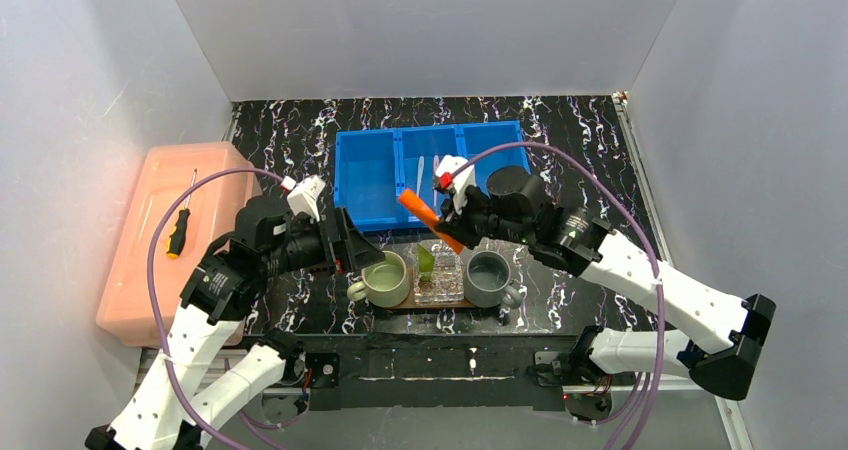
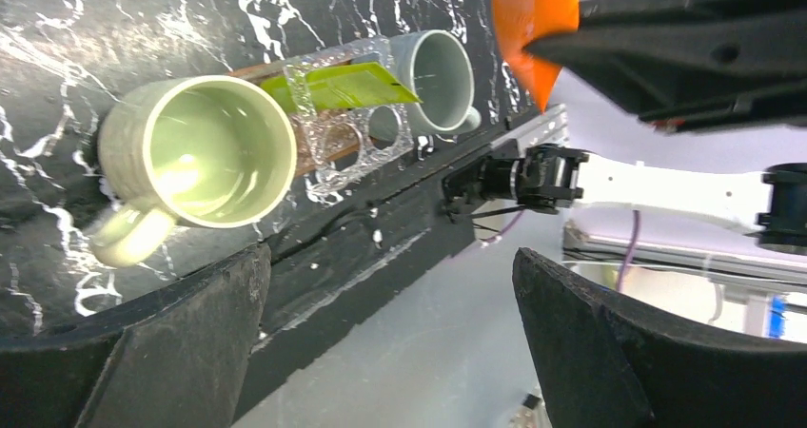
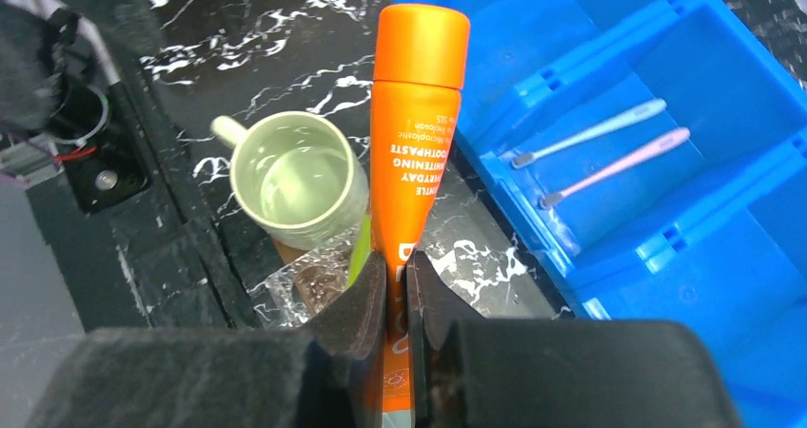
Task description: Prepare toiletry sets of a toothbrush and toothpaste on the tray
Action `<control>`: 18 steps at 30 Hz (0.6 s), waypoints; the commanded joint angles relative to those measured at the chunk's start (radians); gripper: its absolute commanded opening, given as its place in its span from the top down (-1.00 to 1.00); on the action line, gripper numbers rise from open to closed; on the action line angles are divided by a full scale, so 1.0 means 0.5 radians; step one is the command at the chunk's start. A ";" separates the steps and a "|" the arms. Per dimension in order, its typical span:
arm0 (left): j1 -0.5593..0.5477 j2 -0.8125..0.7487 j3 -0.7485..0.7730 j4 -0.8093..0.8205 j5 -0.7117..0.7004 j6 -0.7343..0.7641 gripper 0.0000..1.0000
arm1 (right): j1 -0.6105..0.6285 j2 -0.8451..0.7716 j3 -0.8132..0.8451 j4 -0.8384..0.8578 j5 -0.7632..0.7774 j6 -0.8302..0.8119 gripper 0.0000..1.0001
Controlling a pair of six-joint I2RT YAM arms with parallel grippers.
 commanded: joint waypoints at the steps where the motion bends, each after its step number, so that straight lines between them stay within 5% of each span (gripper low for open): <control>1: 0.009 0.052 0.108 0.016 0.166 -0.212 -0.97 | 0.142 -0.103 -0.004 0.062 -0.052 -0.183 0.97; 18: 0.009 0.082 0.066 0.211 0.505 -0.658 -0.97 | 0.535 -0.134 -0.053 0.107 0.030 -0.585 0.97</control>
